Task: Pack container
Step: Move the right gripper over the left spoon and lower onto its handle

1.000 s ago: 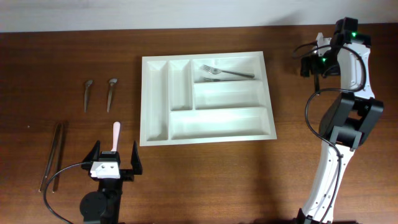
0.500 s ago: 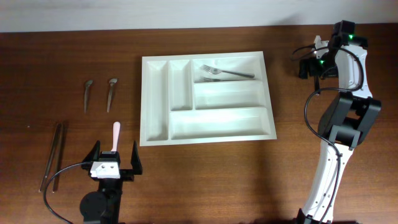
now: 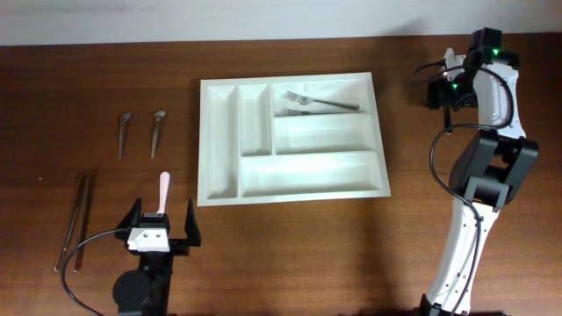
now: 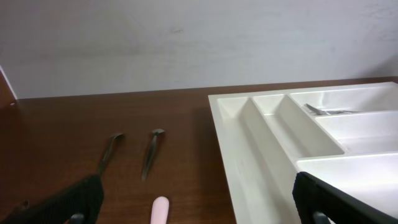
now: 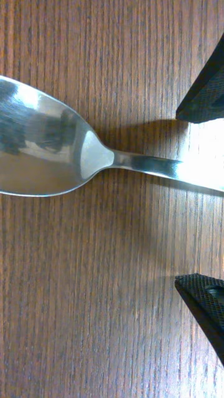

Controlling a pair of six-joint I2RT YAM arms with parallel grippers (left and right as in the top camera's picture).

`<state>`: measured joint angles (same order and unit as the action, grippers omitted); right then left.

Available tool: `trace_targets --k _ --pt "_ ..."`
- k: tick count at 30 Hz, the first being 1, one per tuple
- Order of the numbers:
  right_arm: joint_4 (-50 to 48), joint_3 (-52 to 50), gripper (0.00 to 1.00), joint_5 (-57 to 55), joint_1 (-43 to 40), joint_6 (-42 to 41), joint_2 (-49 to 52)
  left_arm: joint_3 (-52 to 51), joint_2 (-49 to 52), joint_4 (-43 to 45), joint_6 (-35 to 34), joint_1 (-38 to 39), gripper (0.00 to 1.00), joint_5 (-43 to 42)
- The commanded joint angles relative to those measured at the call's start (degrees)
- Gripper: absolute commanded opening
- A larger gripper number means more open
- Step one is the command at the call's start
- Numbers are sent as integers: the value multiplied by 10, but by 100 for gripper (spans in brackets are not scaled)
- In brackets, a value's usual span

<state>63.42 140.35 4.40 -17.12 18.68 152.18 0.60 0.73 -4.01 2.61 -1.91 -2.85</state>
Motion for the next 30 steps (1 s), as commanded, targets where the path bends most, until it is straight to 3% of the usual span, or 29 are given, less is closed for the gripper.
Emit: trace_targets --k 1,16,21,27,30 --pt "1 -3 78 -19 1 6 10 -1 -4 -4 7 -1 99 -8" --pt "14 -3 77 -21 -2 6 25 -1 -4 -4 7 -1 99 -8" --pt "10 -3 61 -21 -2 6 26 -1 -4 -4 7 -1 99 -8" --pt "-2 -3 57 -21 -2 6 26 -1 -4 -4 7 -1 99 -8" --pt "-9 -3 42 -21 -2 6 26 -1 -4 -4 7 -1 99 -8"
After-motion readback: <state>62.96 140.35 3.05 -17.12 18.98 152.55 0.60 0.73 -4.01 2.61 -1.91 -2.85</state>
